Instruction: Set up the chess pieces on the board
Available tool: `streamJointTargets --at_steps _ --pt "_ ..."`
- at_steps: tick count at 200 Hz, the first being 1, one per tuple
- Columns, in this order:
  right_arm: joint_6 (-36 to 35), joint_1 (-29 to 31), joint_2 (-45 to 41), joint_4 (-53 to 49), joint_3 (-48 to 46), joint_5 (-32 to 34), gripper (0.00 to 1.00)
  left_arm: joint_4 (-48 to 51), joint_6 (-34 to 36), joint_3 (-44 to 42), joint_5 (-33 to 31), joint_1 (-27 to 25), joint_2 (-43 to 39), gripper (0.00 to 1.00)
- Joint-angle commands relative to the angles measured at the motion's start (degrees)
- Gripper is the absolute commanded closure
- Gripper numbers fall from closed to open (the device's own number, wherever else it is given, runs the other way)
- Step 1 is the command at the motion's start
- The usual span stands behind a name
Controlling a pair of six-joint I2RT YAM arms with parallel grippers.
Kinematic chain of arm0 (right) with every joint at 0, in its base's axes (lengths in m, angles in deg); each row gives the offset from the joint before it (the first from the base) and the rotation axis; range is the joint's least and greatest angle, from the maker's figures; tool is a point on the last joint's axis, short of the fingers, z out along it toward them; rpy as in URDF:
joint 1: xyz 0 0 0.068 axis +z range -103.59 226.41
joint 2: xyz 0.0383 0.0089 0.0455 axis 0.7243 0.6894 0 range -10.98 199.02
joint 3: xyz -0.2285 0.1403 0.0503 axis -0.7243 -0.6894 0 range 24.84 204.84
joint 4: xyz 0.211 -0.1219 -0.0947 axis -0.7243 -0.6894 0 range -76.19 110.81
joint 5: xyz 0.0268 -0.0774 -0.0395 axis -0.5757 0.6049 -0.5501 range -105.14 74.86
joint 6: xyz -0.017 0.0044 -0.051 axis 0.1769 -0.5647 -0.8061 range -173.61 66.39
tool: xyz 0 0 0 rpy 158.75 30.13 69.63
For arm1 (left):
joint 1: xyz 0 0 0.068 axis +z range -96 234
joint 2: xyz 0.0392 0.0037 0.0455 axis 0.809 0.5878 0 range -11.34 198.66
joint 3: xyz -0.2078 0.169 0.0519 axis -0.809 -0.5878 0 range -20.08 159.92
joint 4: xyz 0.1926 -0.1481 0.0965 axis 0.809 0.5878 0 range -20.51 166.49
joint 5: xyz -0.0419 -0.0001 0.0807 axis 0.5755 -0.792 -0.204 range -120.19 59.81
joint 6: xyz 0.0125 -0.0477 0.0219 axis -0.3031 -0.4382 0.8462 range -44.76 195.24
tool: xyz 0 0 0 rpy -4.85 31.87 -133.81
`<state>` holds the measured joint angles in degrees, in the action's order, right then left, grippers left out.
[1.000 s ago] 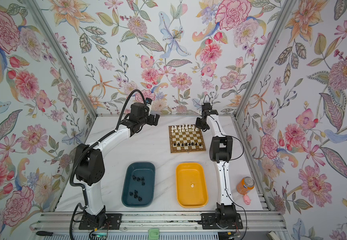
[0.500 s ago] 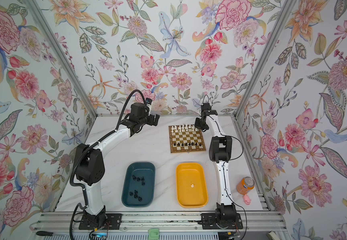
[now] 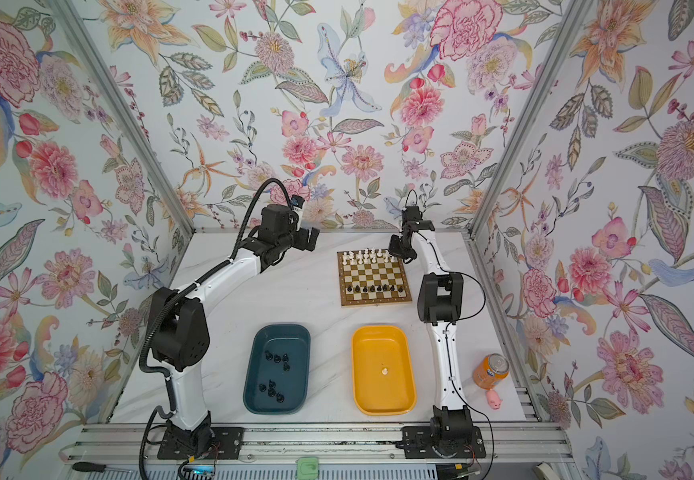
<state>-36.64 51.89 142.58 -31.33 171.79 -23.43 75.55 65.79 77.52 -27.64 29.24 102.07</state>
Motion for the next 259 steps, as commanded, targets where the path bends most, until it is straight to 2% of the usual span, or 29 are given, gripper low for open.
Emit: streamJointTargets --at_steps 1,56,127,191,259 --pt "0.6 -1.4 0.8 -0.2 1.2 0.6 0.84 0.8 0.0 2.4 -0.8 0.5 2.0 0.01" --pt "-0.1 -4.0 -1.9 -0.2 1.1 0.4 0.83 0.3 -0.7 3.2 -0.4 0.4 2.6 0.01" --pt "0.1 -1.2 -5.5 0.5 1.1 -2.0 0.8 -1.5 -1.3 1.6 -0.3 0.0 2.0 0.01" --pt "1.2 -0.6 -4.9 2.9 1.0 -3.2 0.72 -2.2 -1.0 0.3 -0.6 -0.1 1.1 0.01" --pt "2.0 0.0 -3.0 4.2 1.4 -4.2 0.74 -1.3 -0.3 2.0 -0.7 -0.1 2.2 0.01"
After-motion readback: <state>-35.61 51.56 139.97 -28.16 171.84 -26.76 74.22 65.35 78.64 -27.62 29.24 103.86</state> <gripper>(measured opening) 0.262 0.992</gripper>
